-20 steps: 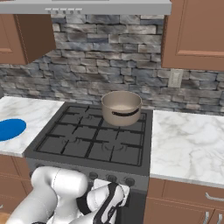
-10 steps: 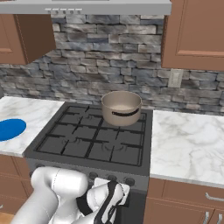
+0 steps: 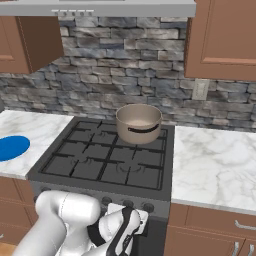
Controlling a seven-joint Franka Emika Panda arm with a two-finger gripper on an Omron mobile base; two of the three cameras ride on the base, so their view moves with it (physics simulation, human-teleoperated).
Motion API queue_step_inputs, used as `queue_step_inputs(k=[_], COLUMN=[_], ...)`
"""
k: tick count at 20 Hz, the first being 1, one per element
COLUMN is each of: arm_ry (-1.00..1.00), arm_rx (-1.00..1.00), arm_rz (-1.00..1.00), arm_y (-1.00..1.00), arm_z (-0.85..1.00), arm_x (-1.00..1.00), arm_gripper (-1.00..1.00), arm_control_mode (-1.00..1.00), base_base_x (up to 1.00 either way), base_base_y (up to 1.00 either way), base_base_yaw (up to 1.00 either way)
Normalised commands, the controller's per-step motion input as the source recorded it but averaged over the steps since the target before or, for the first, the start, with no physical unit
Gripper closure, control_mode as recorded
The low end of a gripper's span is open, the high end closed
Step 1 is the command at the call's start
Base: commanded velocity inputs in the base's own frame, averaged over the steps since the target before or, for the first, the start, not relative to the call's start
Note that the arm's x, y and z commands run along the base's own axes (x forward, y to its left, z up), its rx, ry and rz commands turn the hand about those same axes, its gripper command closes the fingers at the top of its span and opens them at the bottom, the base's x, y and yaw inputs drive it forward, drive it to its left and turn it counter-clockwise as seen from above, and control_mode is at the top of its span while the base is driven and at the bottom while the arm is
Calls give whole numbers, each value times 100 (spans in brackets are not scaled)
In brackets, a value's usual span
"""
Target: Retrieve the frozen meat and place it in the pot on a burner. Then turn the burner on.
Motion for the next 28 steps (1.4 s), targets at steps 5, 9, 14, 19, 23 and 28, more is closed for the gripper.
queue_step_inputs(k=[5, 9, 14, 19, 23, 28], arm_ry=[0, 0, 0, 0, 0, -1], arm_rx=[0, -1, -12, -26, -27, -9], arm_rz=[0, 0, 6, 9, 21, 21], arm_y=[0, 0, 0, 0, -4, -21], arm_z=[0, 0, 0, 0, 0, -1], arm_x=[0, 0, 0, 0, 0, -3], arm_gripper=[100, 100, 100, 100, 100, 100], arm_control_mode=[-100, -100, -100, -100, -100, -100], base_base_x=[0, 0, 0, 0, 0, 0], base_base_y=[0, 0, 0, 0, 0, 0], base_base_yaw=[0, 0, 0, 0, 0, 0])
